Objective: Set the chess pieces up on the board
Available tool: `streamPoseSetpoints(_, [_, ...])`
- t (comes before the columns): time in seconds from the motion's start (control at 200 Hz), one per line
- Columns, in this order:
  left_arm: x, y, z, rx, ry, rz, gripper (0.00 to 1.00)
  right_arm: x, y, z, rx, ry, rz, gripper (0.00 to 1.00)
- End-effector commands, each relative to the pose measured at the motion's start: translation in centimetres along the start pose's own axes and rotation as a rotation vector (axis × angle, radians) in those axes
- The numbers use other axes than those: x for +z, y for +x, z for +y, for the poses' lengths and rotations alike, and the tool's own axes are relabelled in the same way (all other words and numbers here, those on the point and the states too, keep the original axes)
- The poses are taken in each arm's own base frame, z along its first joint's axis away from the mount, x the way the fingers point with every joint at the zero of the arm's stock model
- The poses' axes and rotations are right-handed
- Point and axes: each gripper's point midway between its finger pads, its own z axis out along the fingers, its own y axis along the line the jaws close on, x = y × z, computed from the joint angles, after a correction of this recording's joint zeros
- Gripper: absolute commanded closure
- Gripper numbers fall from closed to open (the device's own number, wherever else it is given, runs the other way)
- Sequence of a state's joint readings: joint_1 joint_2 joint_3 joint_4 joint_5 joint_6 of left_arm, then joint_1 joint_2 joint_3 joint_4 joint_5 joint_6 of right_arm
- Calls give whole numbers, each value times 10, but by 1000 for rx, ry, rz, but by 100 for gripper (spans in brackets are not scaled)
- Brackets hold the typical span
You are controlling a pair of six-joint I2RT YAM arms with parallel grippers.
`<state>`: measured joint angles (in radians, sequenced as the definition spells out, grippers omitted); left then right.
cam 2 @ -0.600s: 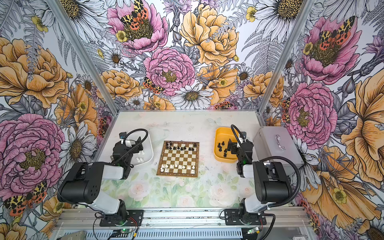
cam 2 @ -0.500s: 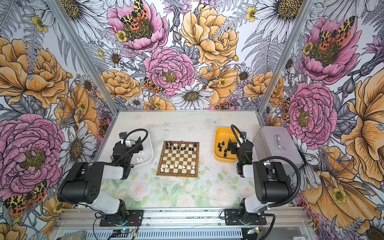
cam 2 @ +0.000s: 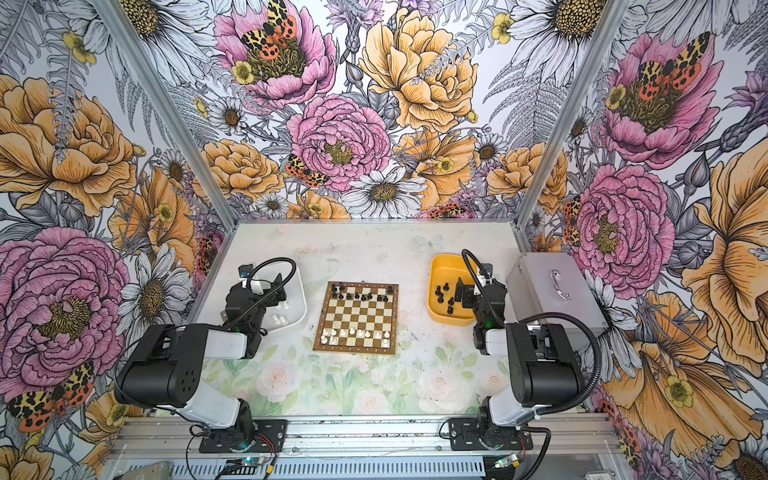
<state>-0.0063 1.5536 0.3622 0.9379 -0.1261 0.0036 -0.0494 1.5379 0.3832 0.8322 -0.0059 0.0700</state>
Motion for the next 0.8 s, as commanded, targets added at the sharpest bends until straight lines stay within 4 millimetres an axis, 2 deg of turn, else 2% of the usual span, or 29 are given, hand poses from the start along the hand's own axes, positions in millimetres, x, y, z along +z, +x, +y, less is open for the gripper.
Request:
streamPoseSetpoints(0.0, [3,-8,0,4,1,-18,1,2,-13,1,9,-8,-41,0])
streamPoseSetpoints(0.796, [3,-9,2,2,-10,-18,1,2,-13,1,7,-4,-41,0])
